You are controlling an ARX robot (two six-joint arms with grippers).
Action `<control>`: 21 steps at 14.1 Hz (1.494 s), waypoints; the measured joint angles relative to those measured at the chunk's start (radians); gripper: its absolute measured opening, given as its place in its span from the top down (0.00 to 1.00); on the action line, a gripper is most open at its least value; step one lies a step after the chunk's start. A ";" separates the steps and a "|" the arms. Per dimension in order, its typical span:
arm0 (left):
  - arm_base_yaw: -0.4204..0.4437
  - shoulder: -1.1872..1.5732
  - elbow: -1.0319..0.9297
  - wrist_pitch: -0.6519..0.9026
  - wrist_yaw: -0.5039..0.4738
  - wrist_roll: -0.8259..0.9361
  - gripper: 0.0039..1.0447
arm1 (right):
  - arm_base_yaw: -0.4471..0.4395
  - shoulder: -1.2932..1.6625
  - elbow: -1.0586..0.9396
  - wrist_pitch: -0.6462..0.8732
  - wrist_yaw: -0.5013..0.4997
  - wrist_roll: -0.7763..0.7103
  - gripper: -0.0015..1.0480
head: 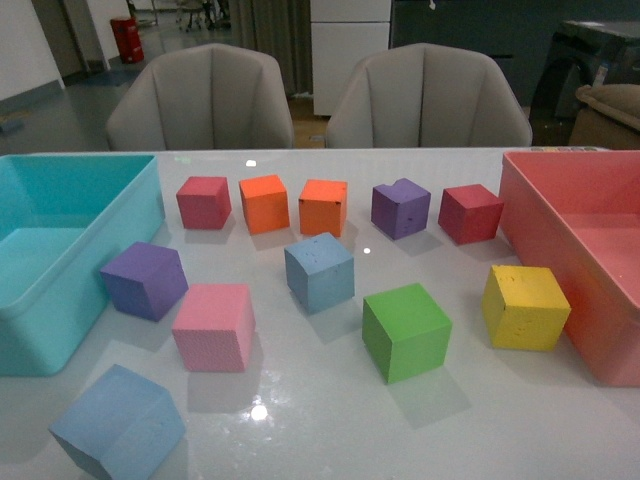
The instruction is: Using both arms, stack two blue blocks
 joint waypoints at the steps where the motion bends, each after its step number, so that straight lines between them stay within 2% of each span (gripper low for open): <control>1: -0.023 -0.003 0.006 0.013 0.002 0.002 0.06 | 0.000 0.000 0.000 0.000 0.000 0.000 0.06; 2: -0.033 0.078 0.030 0.122 -0.011 0.002 0.06 | 0.000 0.000 0.000 0.001 0.000 0.000 0.06; 3: -0.079 0.260 0.035 0.277 -0.011 0.000 0.06 | 0.000 0.000 0.000 0.000 0.000 0.000 0.06; 6: -0.185 0.714 0.079 0.614 0.001 0.007 0.06 | 0.000 0.000 0.000 0.000 0.000 0.000 0.06; 8: -0.210 1.003 0.113 0.729 0.017 0.021 0.06 | 0.000 0.000 0.000 0.000 0.000 0.000 0.06; 14: -0.166 1.395 0.202 0.858 0.051 0.028 0.06 | 0.000 0.000 0.000 0.000 0.000 0.000 0.06; 17: -0.131 1.452 0.232 0.872 0.046 0.025 0.06 | 0.000 0.000 0.000 0.000 0.000 0.000 0.06; 21: -0.128 1.479 0.232 0.890 0.043 0.033 0.06 | 0.000 0.000 0.000 0.000 0.000 0.000 0.06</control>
